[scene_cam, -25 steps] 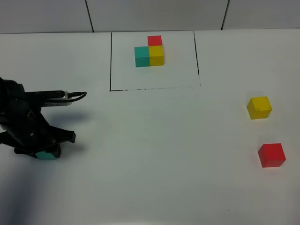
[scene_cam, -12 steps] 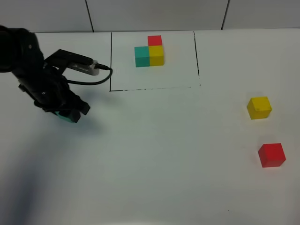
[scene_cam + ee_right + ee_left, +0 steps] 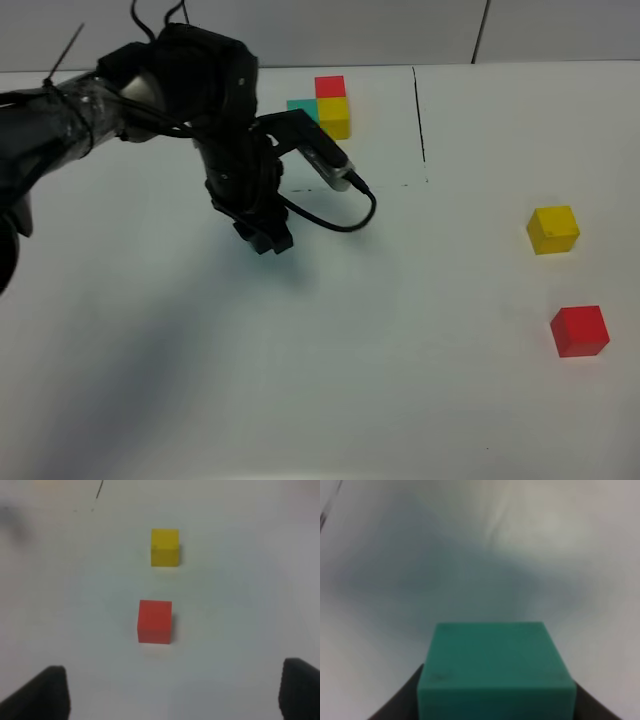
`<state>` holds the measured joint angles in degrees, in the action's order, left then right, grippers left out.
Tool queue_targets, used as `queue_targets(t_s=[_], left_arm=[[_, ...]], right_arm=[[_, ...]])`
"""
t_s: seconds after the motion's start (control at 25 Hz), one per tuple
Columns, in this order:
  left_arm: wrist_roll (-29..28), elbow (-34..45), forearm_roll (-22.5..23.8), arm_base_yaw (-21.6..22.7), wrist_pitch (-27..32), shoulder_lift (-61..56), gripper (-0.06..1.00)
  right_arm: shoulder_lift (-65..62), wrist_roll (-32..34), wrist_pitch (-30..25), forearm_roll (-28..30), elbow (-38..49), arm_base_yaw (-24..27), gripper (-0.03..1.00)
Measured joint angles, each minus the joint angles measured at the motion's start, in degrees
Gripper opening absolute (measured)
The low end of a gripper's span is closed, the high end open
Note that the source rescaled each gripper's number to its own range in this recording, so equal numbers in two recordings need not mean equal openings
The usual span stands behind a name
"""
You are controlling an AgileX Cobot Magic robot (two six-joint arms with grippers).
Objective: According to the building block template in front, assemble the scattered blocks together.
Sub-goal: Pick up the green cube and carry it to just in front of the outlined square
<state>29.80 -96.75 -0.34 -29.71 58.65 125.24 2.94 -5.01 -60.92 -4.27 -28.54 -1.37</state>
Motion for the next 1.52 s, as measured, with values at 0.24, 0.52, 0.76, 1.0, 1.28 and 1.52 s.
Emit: queue_targets(t_s=[0.24, 0.52, 0.76, 1.0, 1.28, 1.52], left_arm=[[6.63, -6.01, 0.0, -5.36, 2.08, 3.17, 0.0], [9.57, -6.86, 0.0, -9.59, 1.25, 4.23, 0.0], [9.57, -6.94, 0.0, -10.47, -0.4, 4.23, 0.0], [12.95, -6.94, 0.0, -10.47, 0.75, 4.23, 0.0], [15.48, -7.0, 0.0, -10.47, 2.81, 7.26, 0.0], [15.48, -7.0, 0.0, -10.47, 2.35, 9.66, 0.0]], right_arm=[[0.0, 0.46, 0.0, 0.0, 0.0, 0.0, 0.72], [0.0, 0.63, 0.0, 0.0, 0.0, 0.0, 0.72], [0.0, 0.69, 0.0, 0.0, 0.0, 0.0, 0.72], [0.0, 0.69, 0.0, 0.0, 0.0, 0.0, 0.72], [0.0, 0.73, 0.0, 0.0, 0.0, 0.0, 0.72], [0.0, 1.05, 0.0, 0.0, 0.0, 0.0, 0.72]])
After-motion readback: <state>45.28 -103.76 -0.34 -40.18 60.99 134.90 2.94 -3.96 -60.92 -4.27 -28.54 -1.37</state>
